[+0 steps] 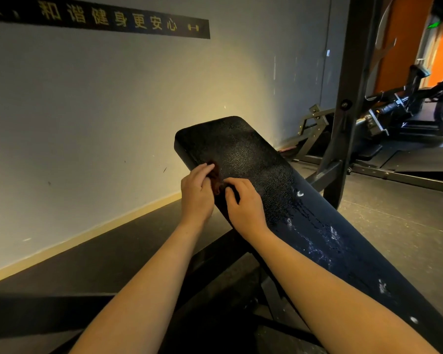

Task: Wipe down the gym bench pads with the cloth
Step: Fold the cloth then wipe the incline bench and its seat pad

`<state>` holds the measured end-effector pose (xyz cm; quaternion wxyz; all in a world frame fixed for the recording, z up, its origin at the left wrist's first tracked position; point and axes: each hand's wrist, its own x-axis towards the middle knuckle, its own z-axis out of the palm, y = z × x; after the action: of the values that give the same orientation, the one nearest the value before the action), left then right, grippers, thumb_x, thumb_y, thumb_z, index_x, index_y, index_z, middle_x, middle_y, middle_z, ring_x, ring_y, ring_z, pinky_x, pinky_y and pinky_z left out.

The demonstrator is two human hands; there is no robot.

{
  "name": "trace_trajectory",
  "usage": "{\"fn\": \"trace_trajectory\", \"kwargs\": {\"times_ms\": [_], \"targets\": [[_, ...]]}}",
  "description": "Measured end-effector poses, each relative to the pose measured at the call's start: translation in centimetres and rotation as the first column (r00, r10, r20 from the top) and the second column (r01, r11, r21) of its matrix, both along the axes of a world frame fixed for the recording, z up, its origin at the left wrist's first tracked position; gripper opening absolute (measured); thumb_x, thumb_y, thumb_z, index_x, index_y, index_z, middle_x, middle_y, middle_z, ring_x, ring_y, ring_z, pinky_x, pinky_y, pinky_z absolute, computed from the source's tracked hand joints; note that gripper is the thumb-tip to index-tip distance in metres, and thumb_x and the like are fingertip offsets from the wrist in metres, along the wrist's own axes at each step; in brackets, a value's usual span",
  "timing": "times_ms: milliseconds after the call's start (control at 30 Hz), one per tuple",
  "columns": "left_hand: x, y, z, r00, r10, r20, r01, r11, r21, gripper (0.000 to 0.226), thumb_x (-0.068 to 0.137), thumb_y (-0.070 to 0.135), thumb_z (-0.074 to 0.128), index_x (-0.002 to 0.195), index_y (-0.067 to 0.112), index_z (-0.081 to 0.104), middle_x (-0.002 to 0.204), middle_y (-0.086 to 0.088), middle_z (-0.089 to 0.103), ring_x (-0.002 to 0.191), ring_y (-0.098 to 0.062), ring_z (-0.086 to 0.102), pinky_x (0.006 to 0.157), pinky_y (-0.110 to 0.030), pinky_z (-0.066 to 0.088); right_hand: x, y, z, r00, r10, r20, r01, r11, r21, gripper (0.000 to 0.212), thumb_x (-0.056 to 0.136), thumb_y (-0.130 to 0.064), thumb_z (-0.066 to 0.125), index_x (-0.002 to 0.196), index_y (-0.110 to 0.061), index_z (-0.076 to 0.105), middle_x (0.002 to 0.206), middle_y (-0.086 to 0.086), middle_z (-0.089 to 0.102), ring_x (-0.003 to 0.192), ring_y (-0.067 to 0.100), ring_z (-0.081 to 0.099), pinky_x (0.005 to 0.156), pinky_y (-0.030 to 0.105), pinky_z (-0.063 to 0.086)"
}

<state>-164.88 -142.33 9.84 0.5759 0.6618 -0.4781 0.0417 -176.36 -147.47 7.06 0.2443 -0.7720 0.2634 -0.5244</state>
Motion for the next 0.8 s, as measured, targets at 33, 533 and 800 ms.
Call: {"fn": "trace_trajectory", "kwargs": {"times_ms": [33,533,800], "targets": [[-0.5,-0.1,0.0,1.000,-0.016,-0.011,0.016,1.000,0.018,0.042,0.104,0.024,0.032,0.136,0.025,0.060,0.149,0.008,0.048,0.139,-0.013,0.033,0.120,-0.035,0.029,-0.1,-0.1,0.1,1.000,0.005,0.024,-0.006,1.000,0.015,0.025,0.101,-0.019,0.053,0.123,-0.015,0.065,0.116,-0.007,0.061,0.103,0.000,0.053,0.085,0.000,0.034],[-3.2,2.0,-4.1,0.933,0.047,0.358,-0.084,0.992,0.090,0.031,0.103,0.018,0.051,0.131,0.028,0.062,0.146,0.012,0.050,0.135,-0.016,0.035,0.111,-0.028,0.030,-2.2,0.8,-2.2,0.998,-0.018,0.058,0.018,1.000,0.001,0.019,0.100,-0.017,0.053,0.114,-0.013,0.064,0.108,-0.005,0.060,0.099,0.010,0.056,0.087,0.024,0.046],[-2.4,0.9,-1.9,0.961,0.031,0.277,-0.084,0.980,0.181,0.038,0.107,0.030,0.042,0.144,0.028,0.052,0.160,0.008,0.033,0.144,-0.018,0.022,0.113,-0.025,0.016,-1.9,1.0,-2.0,0.998,-0.054,-0.040,0.050,0.995,-0.086,0.023,0.100,-0.021,0.053,0.119,-0.015,0.063,0.114,-0.004,0.061,0.106,0.009,0.051,0.090,0.020,0.040]]}}
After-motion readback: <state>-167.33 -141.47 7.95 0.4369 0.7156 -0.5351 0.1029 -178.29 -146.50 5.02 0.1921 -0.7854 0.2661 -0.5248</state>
